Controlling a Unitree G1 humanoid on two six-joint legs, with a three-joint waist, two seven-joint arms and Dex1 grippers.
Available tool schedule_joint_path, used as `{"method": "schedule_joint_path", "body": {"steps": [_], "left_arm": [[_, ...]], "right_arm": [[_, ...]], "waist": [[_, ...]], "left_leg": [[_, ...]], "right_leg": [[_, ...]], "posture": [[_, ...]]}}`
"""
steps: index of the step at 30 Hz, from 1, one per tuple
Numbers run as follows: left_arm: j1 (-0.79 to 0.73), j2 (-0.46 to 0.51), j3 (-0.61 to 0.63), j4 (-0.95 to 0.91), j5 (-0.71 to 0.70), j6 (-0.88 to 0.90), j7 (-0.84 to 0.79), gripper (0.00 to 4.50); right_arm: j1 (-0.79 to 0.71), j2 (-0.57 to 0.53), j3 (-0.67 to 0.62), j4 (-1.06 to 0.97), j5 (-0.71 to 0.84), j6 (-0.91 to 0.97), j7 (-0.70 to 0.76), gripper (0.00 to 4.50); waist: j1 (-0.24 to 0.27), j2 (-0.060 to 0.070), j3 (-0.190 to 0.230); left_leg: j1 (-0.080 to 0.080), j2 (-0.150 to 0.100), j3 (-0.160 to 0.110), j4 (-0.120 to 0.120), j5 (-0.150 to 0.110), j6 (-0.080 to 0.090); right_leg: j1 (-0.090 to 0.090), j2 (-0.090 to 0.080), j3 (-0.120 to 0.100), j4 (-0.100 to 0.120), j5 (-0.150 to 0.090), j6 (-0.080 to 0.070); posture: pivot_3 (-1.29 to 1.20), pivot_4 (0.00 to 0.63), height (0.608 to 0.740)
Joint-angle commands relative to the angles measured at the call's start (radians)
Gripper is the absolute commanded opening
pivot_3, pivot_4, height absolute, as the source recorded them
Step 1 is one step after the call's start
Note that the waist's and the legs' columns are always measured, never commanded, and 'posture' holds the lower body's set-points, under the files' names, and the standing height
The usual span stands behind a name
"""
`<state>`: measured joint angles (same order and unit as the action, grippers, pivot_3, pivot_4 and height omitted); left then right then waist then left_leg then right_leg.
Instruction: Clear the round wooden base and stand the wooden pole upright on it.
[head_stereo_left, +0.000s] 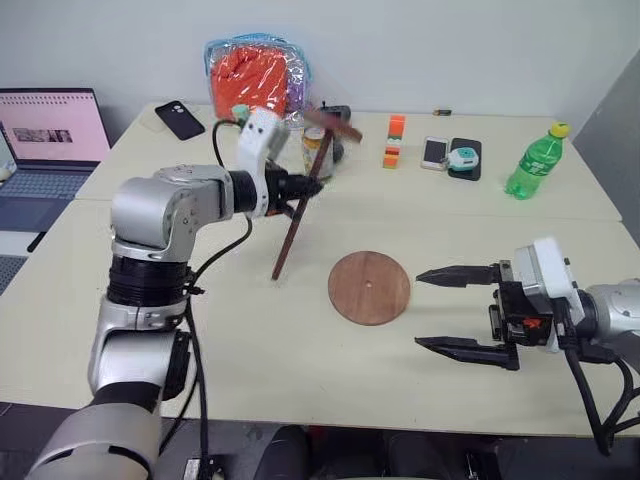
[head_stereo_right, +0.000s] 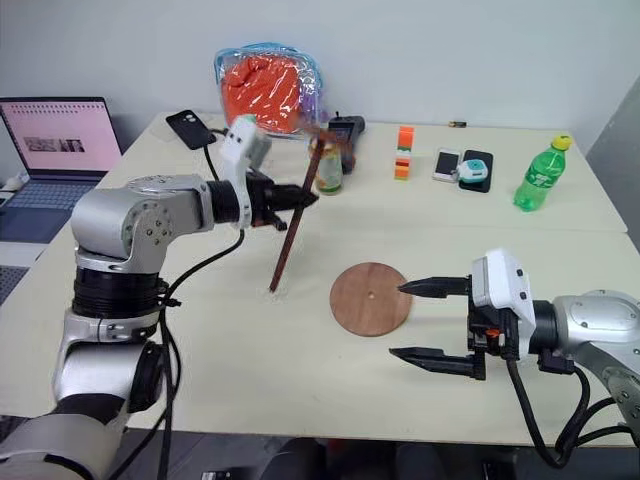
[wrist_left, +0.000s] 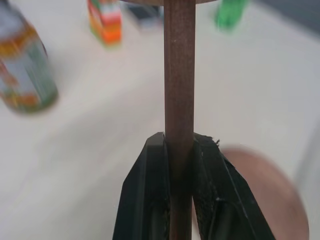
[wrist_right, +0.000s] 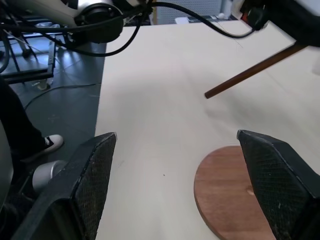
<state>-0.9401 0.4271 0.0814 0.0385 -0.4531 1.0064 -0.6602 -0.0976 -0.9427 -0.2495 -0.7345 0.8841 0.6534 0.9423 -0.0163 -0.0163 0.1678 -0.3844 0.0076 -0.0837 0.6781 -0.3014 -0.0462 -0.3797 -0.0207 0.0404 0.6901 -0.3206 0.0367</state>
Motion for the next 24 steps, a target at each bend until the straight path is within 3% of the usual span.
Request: {"method": "schedule_joint_path", "body": {"steps": [1,11,17,24], "left_arm": [[0.017,-0.131,0.091,-0.065,-0.036,-0.204,0.09,0.27],[0.202,-0.313,-0.061,-0.083,0.086,-0.681,0.07,0.27],[0.255,-0.337,-0.115,-0.104,0.057,-0.702,0.032,0.27],[0.303,-0.343,-0.157,-0.151,0.016,-0.673,-0.005,0.27]], "right_arm": [[0.034,-0.011,-0.092,-0.054,0.001,0.011,-0.073,4.04],[0.148,0.045,-0.043,-0.194,-0.08,0.118,-0.375,4.04],[0.146,0.081,0.008,-0.235,-0.061,0.188,-0.489,4.04],[0.204,0.043,-0.037,-0.25,-0.036,0.215,-0.478,4.04]], "waist": [[0.009,0.0,0.0],[0.015,-0.001,0.0],[0.015,-0.001,0.0],[0.015,-0.001,0.0]], "left_leg": [[0.0,0.0,0.0,0.0,0.0,0.0],[0.0,0.0,0.003,0.0,0.002,-0.003],[0.001,-0.001,0.003,0.0,0.002,-0.003],[0.001,-0.001,0.003,0.0,0.0,0.0]], "right_leg": [[0.0,-0.001,0.0,0.0,0.0,0.0],[0.0,0.001,0.002,0.0,0.001,0.001],[0.001,0.002,0.001,0.0,0.001,0.001],[0.001,0.002,0.0,0.0,0.001,0.001]], "posture": [[0.0,0.15,0.74],[0.0,0.15,0.74],[0.0,0.15,0.74],[0.0,0.15,0.74]]}}
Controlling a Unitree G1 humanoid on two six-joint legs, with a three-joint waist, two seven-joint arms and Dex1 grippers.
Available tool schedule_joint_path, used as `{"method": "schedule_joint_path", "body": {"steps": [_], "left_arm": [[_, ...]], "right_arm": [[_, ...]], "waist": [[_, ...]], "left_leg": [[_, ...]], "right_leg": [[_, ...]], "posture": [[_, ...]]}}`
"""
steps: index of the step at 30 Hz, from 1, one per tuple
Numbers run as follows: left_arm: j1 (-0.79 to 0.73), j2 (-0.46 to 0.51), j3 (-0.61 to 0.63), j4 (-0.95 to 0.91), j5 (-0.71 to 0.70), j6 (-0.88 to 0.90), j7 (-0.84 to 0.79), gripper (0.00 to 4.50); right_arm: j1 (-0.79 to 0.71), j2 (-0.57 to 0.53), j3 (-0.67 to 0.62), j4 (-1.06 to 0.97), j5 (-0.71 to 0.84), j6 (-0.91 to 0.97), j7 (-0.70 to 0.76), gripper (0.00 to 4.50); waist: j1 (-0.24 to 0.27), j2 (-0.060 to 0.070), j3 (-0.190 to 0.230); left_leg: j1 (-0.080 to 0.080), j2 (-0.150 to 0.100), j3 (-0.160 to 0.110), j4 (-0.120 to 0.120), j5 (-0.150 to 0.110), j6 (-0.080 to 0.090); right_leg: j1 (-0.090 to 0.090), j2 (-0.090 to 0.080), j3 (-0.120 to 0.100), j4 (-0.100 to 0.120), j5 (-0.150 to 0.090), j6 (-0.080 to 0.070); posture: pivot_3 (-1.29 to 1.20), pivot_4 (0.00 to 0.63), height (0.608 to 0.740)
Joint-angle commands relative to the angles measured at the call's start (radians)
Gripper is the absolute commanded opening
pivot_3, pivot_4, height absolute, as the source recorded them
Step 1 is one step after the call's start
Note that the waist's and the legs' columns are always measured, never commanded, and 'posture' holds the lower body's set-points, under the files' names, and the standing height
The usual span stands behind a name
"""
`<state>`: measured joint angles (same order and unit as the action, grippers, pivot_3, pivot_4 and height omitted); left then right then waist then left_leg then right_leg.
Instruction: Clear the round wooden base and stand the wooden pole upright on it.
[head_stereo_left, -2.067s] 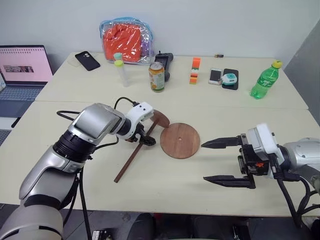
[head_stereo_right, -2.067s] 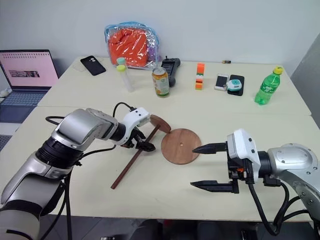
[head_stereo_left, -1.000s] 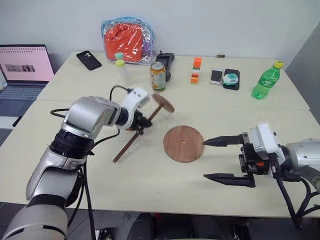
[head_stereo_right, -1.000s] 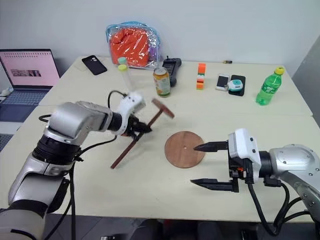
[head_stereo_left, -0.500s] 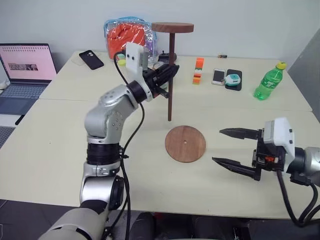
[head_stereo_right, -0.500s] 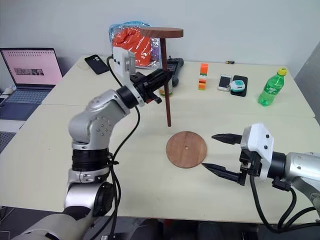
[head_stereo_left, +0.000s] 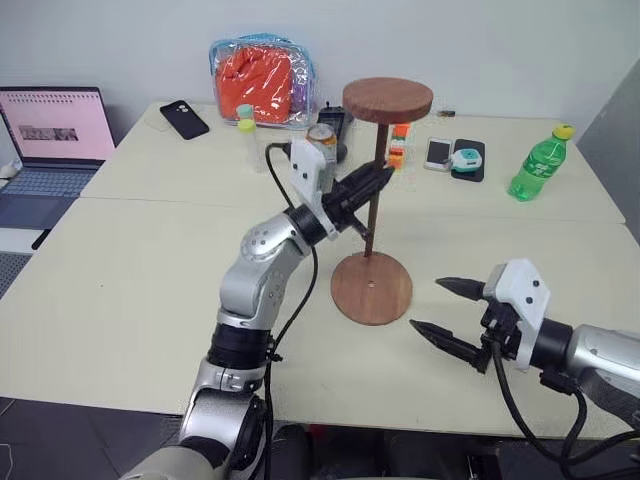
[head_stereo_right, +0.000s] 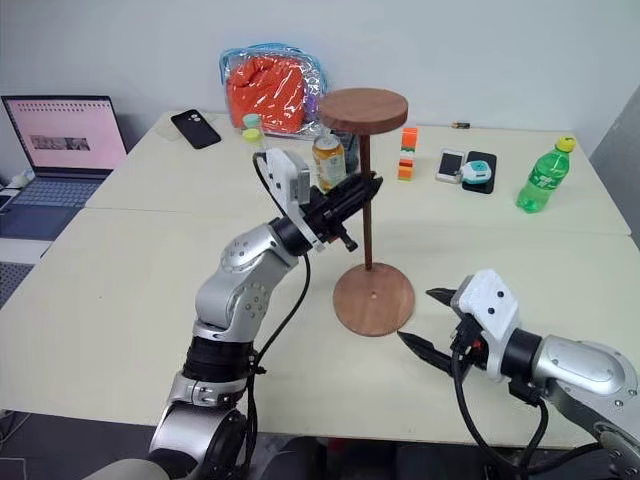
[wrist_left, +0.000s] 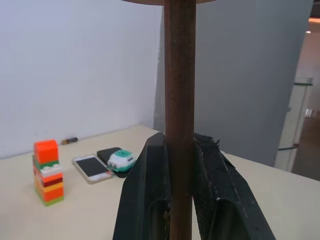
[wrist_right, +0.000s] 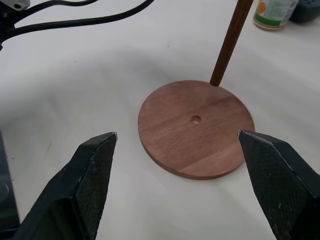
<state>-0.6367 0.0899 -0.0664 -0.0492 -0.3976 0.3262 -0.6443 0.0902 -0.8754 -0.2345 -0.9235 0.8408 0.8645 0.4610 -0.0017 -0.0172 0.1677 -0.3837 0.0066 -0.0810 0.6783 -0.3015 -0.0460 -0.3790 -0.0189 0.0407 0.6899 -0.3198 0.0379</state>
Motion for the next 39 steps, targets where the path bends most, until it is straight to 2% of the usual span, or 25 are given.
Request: {"method": "schedule_joint_path", "body": {"steps": [1,18,31,39], "left_arm": [[0.008,-0.006,-0.014,-0.07,-0.056,0.015,-0.036,0.27],[0.1,0.024,-0.057,-0.04,-0.015,-0.07,-0.082,0.27],[0.111,0.006,-0.08,0.023,0.035,-0.181,-0.095,0.27],[0.122,-0.005,-0.097,0.005,0.027,-0.174,-0.094,0.27]], "right_arm": [[0.02,-0.028,-0.059,-0.059,0.008,0.003,0.0,4.04],[0.037,-0.02,-0.042,-0.047,0.009,0.017,-0.045,4.04],[0.041,-0.012,-0.032,-0.048,0.021,0.019,-0.058,4.04],[0.04,-0.02,-0.032,-0.045,0.018,0.019,-0.051,4.04]], "waist": [[0.0,0.0,0.0],[0.0,0.0,0.0],[0.0,0.0,0.0],[0.0,0.0,0.0]], "left_leg": [[0.0,0.0,0.0,0.0,0.0,0.0],[0.001,0.0,0.0,0.0,0.0,0.0],[0.001,0.0,0.0,0.0,0.0,0.0],[0.002,0.0,0.0,0.0,0.0,0.0]], "right_leg": [[0.0,0.0,0.0,0.0,0.0,0.0],[0.001,0.0,0.0,0.0,0.0,0.0],[0.001,0.001,0.0,-0.001,0.0,0.0],[0.002,0.001,0.0,-0.001,0.0,0.0]], "posture": [[0.0,0.15,0.74],[0.0,0.15,0.74],[0.0,0.15,0.74],[0.0,0.15,0.74]]}}
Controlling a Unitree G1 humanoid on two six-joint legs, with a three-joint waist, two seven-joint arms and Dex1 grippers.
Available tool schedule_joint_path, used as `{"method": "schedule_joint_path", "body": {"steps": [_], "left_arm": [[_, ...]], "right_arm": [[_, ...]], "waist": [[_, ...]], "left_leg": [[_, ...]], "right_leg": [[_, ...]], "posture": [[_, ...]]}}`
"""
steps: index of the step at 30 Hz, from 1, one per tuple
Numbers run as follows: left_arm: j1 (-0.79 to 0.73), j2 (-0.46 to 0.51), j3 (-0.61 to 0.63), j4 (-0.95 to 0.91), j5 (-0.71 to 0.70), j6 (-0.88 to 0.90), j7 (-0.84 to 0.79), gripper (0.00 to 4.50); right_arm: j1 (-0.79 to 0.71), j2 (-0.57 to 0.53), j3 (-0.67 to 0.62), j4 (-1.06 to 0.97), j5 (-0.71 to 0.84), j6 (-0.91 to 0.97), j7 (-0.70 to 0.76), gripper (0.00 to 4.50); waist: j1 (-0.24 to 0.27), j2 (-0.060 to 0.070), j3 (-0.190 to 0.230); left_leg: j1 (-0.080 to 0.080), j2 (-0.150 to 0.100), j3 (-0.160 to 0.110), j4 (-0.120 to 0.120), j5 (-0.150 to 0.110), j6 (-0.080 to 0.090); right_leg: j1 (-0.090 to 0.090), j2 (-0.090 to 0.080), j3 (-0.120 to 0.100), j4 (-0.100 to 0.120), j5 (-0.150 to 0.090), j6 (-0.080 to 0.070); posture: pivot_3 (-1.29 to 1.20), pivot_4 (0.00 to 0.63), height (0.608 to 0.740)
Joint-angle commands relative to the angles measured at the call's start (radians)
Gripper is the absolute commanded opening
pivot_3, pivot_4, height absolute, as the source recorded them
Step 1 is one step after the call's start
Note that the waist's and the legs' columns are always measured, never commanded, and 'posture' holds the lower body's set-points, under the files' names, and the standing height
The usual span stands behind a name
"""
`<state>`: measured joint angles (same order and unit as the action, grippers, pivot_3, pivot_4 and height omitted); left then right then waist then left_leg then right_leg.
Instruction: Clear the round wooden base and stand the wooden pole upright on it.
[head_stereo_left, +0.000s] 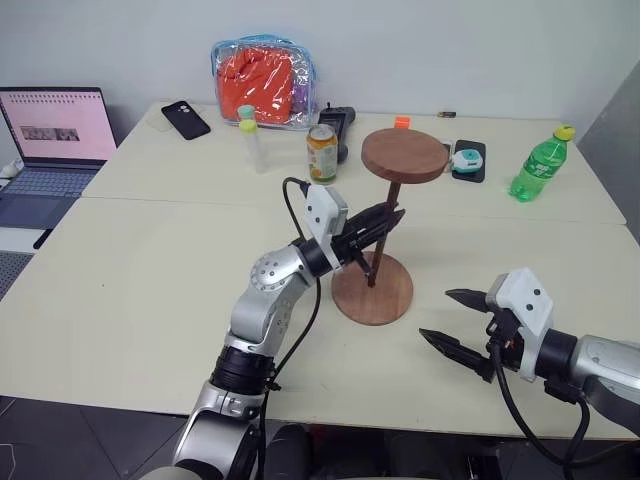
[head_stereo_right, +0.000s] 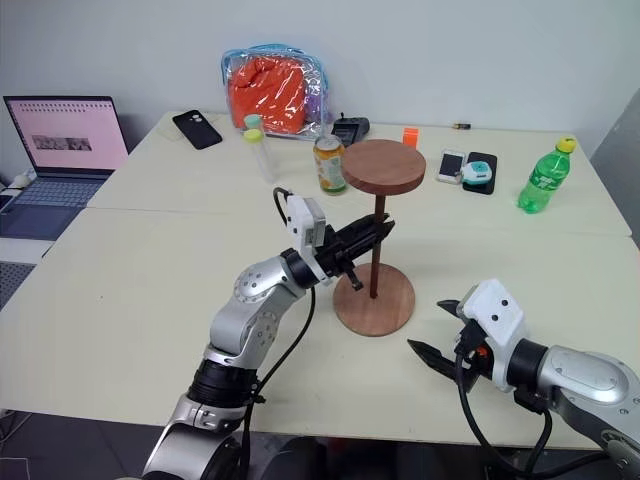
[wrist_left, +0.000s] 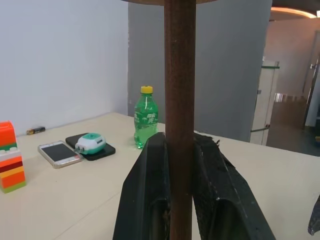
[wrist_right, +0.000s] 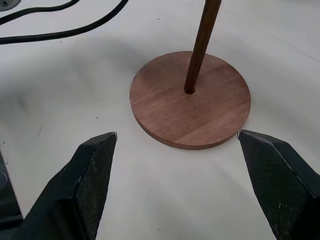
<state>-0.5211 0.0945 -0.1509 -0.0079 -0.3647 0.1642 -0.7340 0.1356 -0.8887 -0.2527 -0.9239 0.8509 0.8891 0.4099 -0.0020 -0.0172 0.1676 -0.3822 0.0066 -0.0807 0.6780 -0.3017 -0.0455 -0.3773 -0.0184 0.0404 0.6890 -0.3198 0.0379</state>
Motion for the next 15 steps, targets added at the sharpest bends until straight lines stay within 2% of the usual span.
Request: {"method": "schedule_joint_path", "body": {"steps": [1,15], "left_arm": [[0.008,-0.011,-0.014,-0.037,-0.005,-0.012,-0.004,0.27],[0.032,-0.01,-0.014,-0.007,0.026,-0.065,0.003,0.27]], "right_arm": [[-0.005,-0.007,-0.014,-0.045,0.007,-0.005,0.0,4.04],[0.002,-0.013,-0.023,-0.045,0.007,-0.007,0.006,4.04]], "waist": [[0.0,0.0,0.0],[0.0,0.0,0.0]], "left_leg": [[0.0,0.0,0.0,0.0,0.0,0.0],[0.002,0.0,0.0,0.0,0.0,0.0]], "right_leg": [[0.0,0.0,0.0,0.0,0.0,0.0],[0.004,0.0,0.0,-0.002,0.0,0.0]], "posture": [[0.0,0.15,0.74],[0.0,0.15,0.74]]}}
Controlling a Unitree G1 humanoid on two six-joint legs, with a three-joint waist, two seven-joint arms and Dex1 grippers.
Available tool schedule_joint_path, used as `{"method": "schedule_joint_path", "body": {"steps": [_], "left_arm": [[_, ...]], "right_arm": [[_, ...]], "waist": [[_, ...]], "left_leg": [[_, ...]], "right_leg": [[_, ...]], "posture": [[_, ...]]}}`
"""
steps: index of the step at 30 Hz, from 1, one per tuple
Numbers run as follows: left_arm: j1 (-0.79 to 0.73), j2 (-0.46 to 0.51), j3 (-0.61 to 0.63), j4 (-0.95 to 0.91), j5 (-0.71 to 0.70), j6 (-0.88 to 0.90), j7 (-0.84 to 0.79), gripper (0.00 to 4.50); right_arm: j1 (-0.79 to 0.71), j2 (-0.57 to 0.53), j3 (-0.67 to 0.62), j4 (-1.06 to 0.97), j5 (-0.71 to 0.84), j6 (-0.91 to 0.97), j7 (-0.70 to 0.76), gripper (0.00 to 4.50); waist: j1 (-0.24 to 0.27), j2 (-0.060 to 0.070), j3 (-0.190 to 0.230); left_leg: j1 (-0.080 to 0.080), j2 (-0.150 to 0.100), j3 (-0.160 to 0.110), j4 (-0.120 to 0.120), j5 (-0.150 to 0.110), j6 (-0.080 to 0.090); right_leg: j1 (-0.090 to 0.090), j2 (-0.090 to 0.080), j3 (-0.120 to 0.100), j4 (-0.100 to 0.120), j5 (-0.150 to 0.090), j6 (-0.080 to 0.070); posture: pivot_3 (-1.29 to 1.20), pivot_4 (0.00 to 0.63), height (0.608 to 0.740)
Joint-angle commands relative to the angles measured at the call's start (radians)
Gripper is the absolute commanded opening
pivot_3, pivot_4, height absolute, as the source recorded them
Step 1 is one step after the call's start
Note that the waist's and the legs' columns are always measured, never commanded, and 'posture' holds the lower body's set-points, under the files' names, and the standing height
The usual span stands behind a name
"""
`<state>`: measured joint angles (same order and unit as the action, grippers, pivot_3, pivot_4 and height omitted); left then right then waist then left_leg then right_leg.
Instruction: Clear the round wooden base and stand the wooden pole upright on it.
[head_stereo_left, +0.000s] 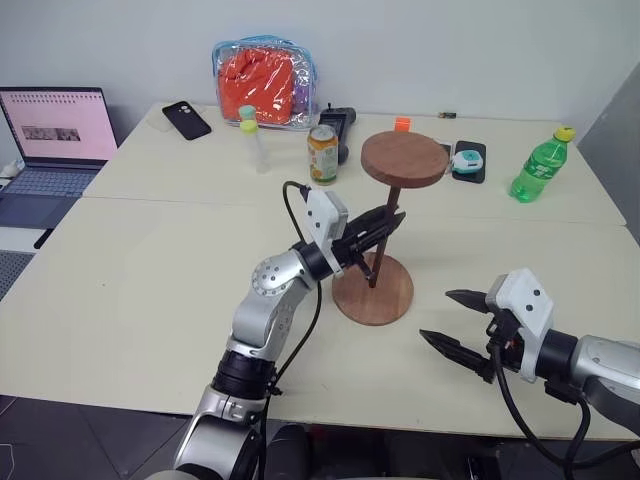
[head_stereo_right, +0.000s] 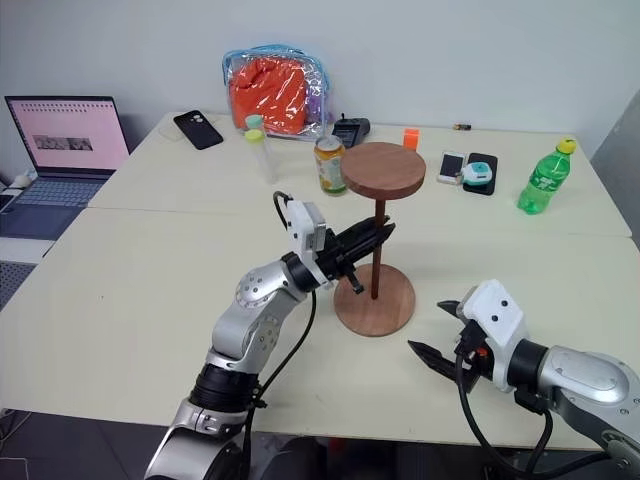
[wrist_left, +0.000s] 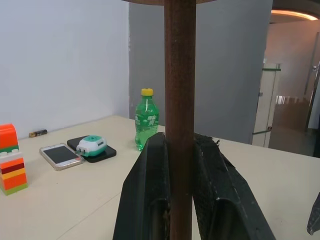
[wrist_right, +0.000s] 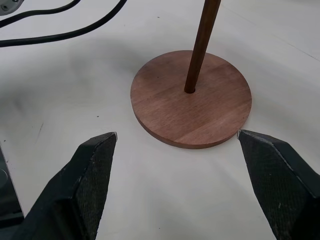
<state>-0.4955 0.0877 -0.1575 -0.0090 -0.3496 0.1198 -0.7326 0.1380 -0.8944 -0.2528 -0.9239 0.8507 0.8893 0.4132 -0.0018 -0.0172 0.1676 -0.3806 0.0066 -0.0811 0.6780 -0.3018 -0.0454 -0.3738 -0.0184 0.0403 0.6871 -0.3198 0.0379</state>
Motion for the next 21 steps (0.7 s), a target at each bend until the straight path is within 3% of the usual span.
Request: {"method": "schedule_joint_path", "body": {"steps": [1,21], "left_arm": [[0.003,-0.006,-0.006,0.002,0.012,-0.025,0.005,0.27],[0.059,0.02,-0.006,-0.006,0.034,-0.031,0.013,0.27]], "right_arm": [[-0.001,-0.008,-0.023,-0.044,0.006,-0.008,0.003,4.04],[-0.02,0.001,0.0,-0.039,-0.005,-0.019,0.003,4.04]], "waist": [[0.0,0.0,0.0],[0.0,0.0,0.0]], "left_leg": [[0.0,0.0,0.0,0.0,0.0,0.0],[0.001,0.0,0.0,0.0,0.0,0.0]], "right_leg": [[0.0,0.0,0.0,0.0,0.0,0.0],[0.001,0.0,0.0,-0.001,0.0,0.0]], "posture": [[0.0,0.15,0.74],[0.0,0.15,0.74]]}}
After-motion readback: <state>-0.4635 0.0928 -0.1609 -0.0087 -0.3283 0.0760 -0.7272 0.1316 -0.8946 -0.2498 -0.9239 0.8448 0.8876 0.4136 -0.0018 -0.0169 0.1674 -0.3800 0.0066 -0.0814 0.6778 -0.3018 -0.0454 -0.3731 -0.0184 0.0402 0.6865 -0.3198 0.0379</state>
